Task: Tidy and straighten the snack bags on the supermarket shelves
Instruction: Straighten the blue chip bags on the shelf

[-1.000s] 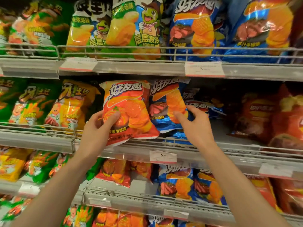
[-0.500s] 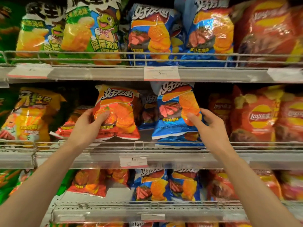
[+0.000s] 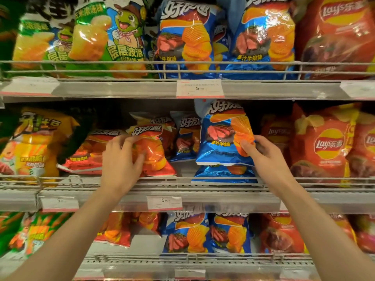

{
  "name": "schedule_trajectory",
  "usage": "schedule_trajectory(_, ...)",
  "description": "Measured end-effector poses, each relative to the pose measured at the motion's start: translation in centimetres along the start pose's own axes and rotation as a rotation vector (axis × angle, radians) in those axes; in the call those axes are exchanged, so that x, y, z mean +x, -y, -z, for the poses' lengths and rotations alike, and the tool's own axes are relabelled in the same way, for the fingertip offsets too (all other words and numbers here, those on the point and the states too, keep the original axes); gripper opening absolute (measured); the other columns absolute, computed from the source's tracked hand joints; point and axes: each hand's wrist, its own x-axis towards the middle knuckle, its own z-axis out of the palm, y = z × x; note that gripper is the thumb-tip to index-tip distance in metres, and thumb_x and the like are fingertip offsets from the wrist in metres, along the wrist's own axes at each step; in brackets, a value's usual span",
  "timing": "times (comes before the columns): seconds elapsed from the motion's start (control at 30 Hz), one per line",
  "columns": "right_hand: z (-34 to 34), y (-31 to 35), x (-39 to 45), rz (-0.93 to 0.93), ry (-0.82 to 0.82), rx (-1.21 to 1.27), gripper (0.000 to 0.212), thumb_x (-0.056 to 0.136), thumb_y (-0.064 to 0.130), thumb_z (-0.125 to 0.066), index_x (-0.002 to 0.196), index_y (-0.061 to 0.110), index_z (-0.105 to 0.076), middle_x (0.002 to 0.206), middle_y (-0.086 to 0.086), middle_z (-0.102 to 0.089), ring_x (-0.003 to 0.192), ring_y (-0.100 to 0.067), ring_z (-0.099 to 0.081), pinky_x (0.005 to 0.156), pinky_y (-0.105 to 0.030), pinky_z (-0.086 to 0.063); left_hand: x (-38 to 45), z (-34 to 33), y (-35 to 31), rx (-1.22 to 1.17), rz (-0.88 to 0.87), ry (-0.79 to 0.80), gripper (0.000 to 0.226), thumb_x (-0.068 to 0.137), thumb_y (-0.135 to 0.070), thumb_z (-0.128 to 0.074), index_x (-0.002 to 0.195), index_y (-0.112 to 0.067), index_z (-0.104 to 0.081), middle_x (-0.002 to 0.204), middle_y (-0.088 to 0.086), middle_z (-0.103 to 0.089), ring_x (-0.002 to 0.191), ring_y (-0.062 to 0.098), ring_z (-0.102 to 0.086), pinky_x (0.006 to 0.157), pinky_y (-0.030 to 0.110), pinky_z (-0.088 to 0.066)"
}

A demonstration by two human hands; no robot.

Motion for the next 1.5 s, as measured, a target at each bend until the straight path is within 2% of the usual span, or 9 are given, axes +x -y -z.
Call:
schedule_trajectory(0.2,-0.9,0.0,0.1,-0.022,0.060,-0.035,0.010,0.101,0.040,-0.060,0.105,0.035,-0.068,0.096,0.021,-0.077,0.089,0.007,-0.070,0.071,-0.005,-0.047,-0.6,-1.0,-6.0,-0.152,-0.201,0.233,0.035,0.100,-0.044,-0.057,0.123,-0.021,-0.068,0.113,-0.002,-0.073,0.108,0.022,-0.061,0.091,0.039,-0.051)
schedule_trajectory(0.33,-0.5,0.3,-0.4,-0.036,0.050,-0.044,0.015,0.102,0.041,-0.058,0.112,0.032,-0.067,0.098,0.020,-0.076,0.090,0.008,-0.069,0.067,-0.002,-0.046,-0.2,-2.5,-8.5,-0.084,-0.179,0.435,0.041,0.099,-0.056,-0.052,0.124,-0.027,-0.066,0.103,0.008,-0.071,0.101,0.027,-0.061,0.071,0.037,-0.047)
schedule_trajectory(0.5,1.1,0.7,-1.0,-0.013,-0.016,-0.074,0.019,0.102,0.036,-0.059,0.117,0.026,-0.067,0.099,0.016,-0.077,0.091,0.005,-0.070,0.075,-0.004,-0.046,0.9,-3.5,-10.3,-0.203,-0.062,0.643,0.035,0.093,-0.051,-0.065,0.115,-0.025,-0.072,0.105,0.003,-0.077,0.099,0.027,-0.070,0.083,0.044,-0.058)
schedule_trajectory(0.83,1.5,0.7,-1.5,-0.012,-0.111,-0.119,0.012,0.104,0.030,-0.057,0.112,0.029,-0.065,0.101,0.014,-0.070,0.084,0.012,-0.063,0.070,-0.004,-0.044,0.2,-2.7,-8.6,-0.304,-0.008,0.267,0.011,0.090,-0.029,-0.077,0.095,-0.019,-0.076,0.077,-0.008,-0.068,0.079,0.017,-0.068,0.068,0.029,-0.048)
schedule_trajectory(1.03,1.7,0.4,-1.4,-0.076,-0.172,-0.362,0.019,0.104,0.034,-0.052,0.123,0.029,-0.057,0.100,0.015,-0.066,0.096,-0.005,-0.063,0.073,-0.020,-0.044,-0.6,-2.2,-6.4,-0.259,0.042,0.263,0.014,0.091,-0.029,-0.076,0.083,-0.023,-0.066,0.074,-0.006,-0.067,0.075,0.018,-0.066,0.069,0.037,-0.056)
schedule_trajectory(1.1,1.4,0.3,-1.6,-0.106,-0.138,-0.583,0.036,0.105,0.030,-0.050,0.140,0.021,-0.048,0.110,0.003,-0.069,0.104,-0.024,-0.066,0.087,-0.040,-0.051,-0.7,-2.2,-6.0,-0.239,0.047,0.307,0.017,0.091,-0.033,-0.076,0.082,-0.024,-0.066,0.075,-0.007,-0.067,0.075,0.017,-0.066,0.069,0.038,-0.056)
schedule_trajectory(1.2,0.5,0.2,-2.1,-0.077,-0.127,-0.906,0.057,0.102,0.024,-0.052,0.155,0.014,-0.033,0.147,-0.015,-0.053,0.132,-0.039,-0.050,0.107,-0.055,-0.041,-0.8,-1.8,-5.6,-0.201,0.005,0.318,0.020,0.089,-0.039,-0.076,0.097,-0.023,-0.069,0.089,-0.006,-0.069,0.086,0.019,-0.067,0.071,0.035,-0.055)
schedule_trajectory(1.33,-1.3,-0.3,-2.7,0.019,-0.043,-1.094,0.052,0.105,0.038,-0.047,0.154,0.021,-0.041,0.166,-0.017,-0.027,0.149,-0.037,-0.029,0.116,-0.054,-0.034,-0.9,-1.6,-5.4,-0.174,-0.161,0.268,0.068,0.089,-0.034,-0.077,0.149,-0.025,-0.046,0.146,0.003,-0.049,0.134,0.023,-0.046,0.107,0.038,-0.044)
schedule_trajectory(1.5,-1.9,-1.2,-2.3,0.001,0.068,-1.218,0.058,0.106,0.054,-0.032,0.153,0.023,-0.044,0.166,-0.012,-0.031,0.152,-0.029,-0.030,0.119,-0.050,-0.029,-1.4,-2.4,-5.9,-0.018,-0.291,0.507,0.050,0.109,-0.039,-0.034,0.159,-0.032,-0.031,0.168,-0.005,-0.025,0.143,0.025,-0.037,0.116,0.042,-0.034)
